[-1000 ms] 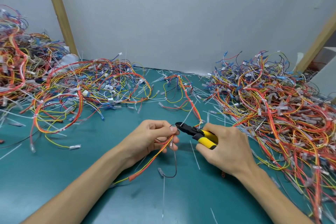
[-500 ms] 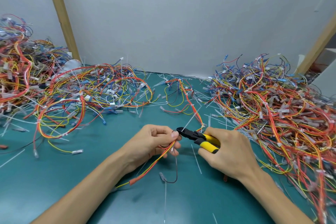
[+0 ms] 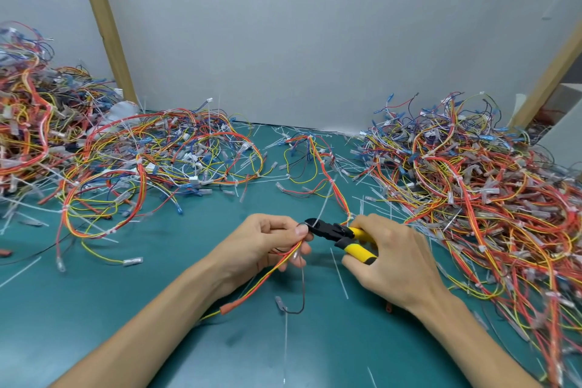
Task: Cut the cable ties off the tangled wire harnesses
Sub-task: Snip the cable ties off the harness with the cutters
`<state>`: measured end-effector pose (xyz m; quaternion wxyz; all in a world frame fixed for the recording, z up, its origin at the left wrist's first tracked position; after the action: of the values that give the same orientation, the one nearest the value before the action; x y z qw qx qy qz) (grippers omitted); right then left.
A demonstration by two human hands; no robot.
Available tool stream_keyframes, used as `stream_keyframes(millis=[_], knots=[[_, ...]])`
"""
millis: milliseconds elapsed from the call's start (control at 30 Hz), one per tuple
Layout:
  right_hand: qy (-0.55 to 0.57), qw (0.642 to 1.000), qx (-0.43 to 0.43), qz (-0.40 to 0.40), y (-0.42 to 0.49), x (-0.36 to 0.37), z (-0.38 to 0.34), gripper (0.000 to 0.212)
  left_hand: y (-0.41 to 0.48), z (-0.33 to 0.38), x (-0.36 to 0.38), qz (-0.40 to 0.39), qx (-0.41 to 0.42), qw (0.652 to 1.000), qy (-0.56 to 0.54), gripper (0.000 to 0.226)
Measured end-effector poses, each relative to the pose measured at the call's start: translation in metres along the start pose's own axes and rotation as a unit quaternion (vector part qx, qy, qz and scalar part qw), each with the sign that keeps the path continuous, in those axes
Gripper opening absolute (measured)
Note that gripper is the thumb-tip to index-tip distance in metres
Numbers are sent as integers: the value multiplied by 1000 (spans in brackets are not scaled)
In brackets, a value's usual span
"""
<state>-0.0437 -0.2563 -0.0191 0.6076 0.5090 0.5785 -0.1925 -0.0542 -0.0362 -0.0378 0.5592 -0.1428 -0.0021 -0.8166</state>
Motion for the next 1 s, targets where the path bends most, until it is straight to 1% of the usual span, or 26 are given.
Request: stream_keyframes(millis=[133, 233, 400, 533, 600, 633, 700, 733, 833, 933, 1000], knots=[[6, 1000, 6, -7, 0, -3, 1, 22, 0, -1, -1, -3, -5, 1000, 1, 22], [-2, 1000, -8, -3, -1, -4, -1, 19, -1, -1, -1, -5, 1, 1000, -2, 17], [-14, 1000, -3, -18, 0, -3, 0, 24, 1, -1, -1, -4, 0, 1000, -4, 15], [-25, 999, -19, -12, 0, -3, -1, 22, 0, -1, -1, -6, 6, 1000, 3, 16], [-39, 999, -23, -30, 1, -1, -2, 29, 1, -1, -1, 0, 14, 1000, -1, 17], [-41, 998, -21, -36, 1, 0, -3, 28, 1, -2, -1, 3, 18, 1000, 1, 17], [-29, 999, -9, -35, 0, -1, -4, 14, 2, -3, 0, 8, 22, 1000, 10, 17], [-14, 999, -3, -30, -1, -3, -4, 12, 2, -3, 0, 10, 22, 1000, 15, 17], [10, 999, 12, -33, -2, -5, -4, 19, 2, -4, 1, 11, 23, 1000, 19, 20], [-17, 1000, 2, -24, -2, -1, -4, 14, 1, -3, 1, 10, 30, 999, 13, 18], [-30, 999, -7, -24, -1, 2, -4, 20, 1, -3, 2, 11, 34, 999, 7, 18]])
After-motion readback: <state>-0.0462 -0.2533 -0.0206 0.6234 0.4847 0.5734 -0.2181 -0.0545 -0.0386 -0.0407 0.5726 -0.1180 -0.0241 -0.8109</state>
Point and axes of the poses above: each hand's wrist, its own y-axis towards the middle knuckle, its own x-axis out of the palm, z = x × y, the point moved 1 cm from there along y, towards the middle knuckle, and after that the axes turned 4 degrees about -x, right-handed, at the moved point
